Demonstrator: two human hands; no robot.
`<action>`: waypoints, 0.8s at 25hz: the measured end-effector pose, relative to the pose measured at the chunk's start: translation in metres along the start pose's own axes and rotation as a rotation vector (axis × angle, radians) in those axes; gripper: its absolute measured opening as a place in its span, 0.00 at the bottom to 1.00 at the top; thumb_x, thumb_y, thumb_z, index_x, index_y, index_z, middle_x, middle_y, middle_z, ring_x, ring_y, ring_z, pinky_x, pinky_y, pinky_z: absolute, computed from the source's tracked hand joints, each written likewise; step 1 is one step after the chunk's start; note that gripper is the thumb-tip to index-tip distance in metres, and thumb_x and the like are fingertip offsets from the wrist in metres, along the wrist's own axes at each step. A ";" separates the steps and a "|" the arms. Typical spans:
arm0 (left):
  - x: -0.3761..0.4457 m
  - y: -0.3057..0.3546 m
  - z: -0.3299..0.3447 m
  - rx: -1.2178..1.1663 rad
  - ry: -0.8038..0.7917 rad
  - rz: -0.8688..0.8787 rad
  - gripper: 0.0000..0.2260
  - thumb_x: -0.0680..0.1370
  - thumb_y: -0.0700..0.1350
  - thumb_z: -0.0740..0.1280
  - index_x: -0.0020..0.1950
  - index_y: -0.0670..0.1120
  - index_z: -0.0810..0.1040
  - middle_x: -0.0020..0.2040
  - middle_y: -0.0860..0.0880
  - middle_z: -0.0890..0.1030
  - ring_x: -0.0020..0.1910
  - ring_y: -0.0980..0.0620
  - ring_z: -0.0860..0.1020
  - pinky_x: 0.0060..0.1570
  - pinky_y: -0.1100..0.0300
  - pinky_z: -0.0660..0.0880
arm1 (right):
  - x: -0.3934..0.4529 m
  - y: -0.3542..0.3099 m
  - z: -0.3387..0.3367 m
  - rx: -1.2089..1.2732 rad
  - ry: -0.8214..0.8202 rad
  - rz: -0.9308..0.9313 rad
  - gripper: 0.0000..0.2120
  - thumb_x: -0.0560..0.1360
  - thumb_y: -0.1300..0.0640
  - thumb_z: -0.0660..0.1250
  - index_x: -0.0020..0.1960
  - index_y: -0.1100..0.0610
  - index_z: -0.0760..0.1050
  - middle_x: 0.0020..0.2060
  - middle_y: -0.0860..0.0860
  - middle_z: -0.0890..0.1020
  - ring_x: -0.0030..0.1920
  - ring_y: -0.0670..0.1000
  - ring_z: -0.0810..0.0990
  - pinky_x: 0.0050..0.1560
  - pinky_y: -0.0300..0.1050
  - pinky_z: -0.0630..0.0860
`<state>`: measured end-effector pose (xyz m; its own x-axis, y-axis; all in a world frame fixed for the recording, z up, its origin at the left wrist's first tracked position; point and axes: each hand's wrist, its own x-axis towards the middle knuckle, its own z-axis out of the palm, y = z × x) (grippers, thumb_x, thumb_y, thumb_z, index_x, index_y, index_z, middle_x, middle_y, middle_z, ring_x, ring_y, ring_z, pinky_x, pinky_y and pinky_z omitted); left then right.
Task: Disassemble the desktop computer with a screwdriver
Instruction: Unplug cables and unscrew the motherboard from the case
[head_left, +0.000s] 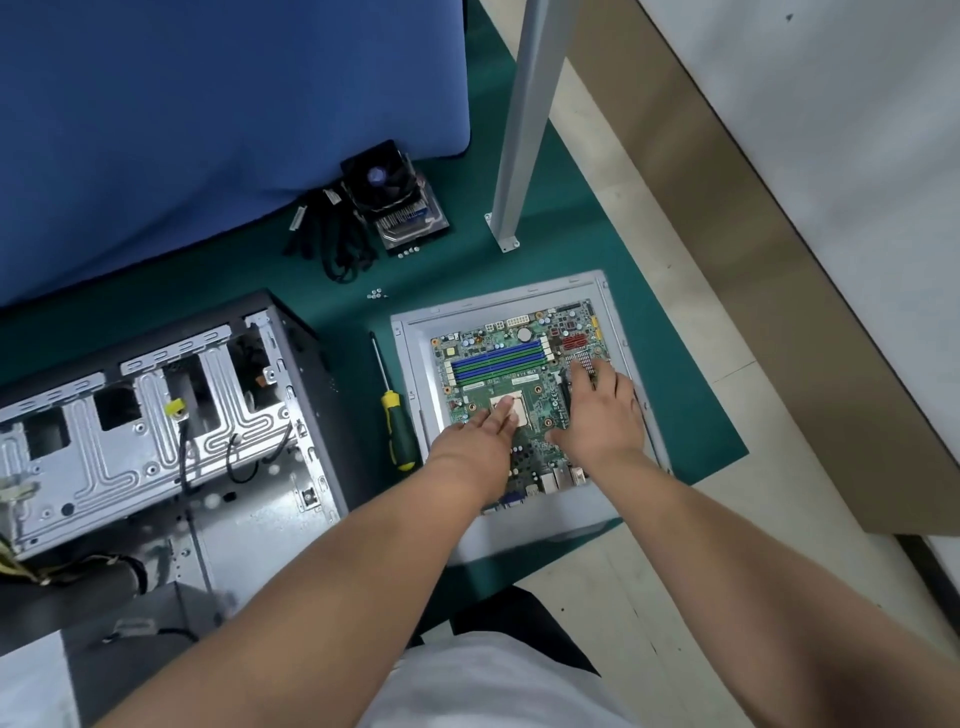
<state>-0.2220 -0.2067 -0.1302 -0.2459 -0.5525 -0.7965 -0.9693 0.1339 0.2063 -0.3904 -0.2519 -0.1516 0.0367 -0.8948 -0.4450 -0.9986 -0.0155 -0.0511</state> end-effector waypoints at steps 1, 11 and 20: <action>0.000 0.002 -0.001 0.010 -0.011 -0.005 0.43 0.79 0.34 0.62 0.84 0.49 0.38 0.82 0.53 0.31 0.83 0.47 0.43 0.80 0.47 0.54 | 0.000 -0.002 0.000 0.005 -0.002 0.011 0.49 0.69 0.43 0.79 0.80 0.49 0.54 0.79 0.55 0.56 0.77 0.60 0.56 0.74 0.56 0.62; -0.090 -0.058 -0.025 -0.207 0.666 0.138 0.26 0.78 0.36 0.60 0.77 0.50 0.71 0.75 0.48 0.74 0.73 0.47 0.73 0.72 0.45 0.71 | -0.033 -0.033 -0.017 0.085 0.109 -0.185 0.34 0.78 0.45 0.69 0.79 0.54 0.62 0.76 0.56 0.63 0.76 0.59 0.62 0.76 0.57 0.63; -0.204 -0.241 0.076 -0.317 0.721 -0.357 0.28 0.82 0.67 0.54 0.82 0.65 0.53 0.84 0.56 0.47 0.83 0.47 0.46 0.80 0.44 0.50 | -0.047 -0.188 0.019 0.127 -0.245 -0.295 0.20 0.81 0.54 0.66 0.70 0.60 0.69 0.62 0.59 0.76 0.62 0.62 0.78 0.58 0.53 0.78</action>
<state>0.0607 -0.0642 -0.0606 0.2420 -0.9191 -0.3110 -0.9133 -0.3240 0.2468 -0.2036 -0.1983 -0.1384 0.3442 -0.7274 -0.5936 -0.9317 -0.1866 -0.3116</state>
